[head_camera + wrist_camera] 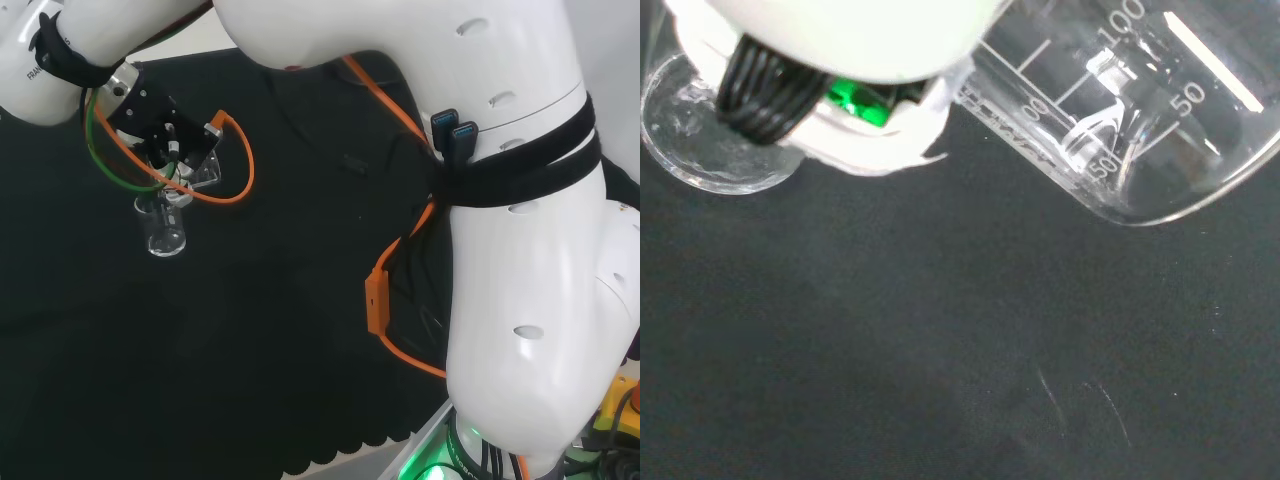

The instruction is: Pour the water from the handheld beaker into the one on the table.

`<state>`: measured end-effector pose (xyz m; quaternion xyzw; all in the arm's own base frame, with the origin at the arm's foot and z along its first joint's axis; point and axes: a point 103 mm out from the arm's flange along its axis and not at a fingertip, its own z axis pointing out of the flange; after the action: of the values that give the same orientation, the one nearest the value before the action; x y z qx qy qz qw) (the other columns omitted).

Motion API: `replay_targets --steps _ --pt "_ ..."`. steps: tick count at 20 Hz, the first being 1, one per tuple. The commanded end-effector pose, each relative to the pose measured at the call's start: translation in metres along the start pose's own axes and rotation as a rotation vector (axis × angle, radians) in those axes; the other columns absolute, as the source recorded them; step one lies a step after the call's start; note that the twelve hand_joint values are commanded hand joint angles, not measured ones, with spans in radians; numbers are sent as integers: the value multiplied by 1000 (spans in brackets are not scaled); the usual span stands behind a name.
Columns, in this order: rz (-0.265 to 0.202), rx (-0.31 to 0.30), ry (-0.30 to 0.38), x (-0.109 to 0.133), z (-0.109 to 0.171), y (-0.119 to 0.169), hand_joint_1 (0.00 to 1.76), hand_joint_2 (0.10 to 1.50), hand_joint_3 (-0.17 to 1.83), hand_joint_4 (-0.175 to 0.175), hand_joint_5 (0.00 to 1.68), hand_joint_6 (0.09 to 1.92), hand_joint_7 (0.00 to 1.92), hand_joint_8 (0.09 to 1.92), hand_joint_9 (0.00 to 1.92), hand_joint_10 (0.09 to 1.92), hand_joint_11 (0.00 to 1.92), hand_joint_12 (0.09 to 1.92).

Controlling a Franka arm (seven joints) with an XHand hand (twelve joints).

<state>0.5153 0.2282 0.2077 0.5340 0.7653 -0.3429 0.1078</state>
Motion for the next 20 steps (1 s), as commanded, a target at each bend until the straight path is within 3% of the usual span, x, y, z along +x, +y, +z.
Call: replay_targets --steps 1,8,20 --pt "2 5 -13 1 -1 1 1166 653 590 105 1400 403 1450 100 1271 231 821 1092" --pt "5 -16 -44 6 -4 -1 1165 653 589 107 1401 401 1452 99 1272 229 821 1091" --pt "13 -3 -65 7 -3 -1 1165 653 588 108 1402 398 1453 97 1272 226 823 1090"
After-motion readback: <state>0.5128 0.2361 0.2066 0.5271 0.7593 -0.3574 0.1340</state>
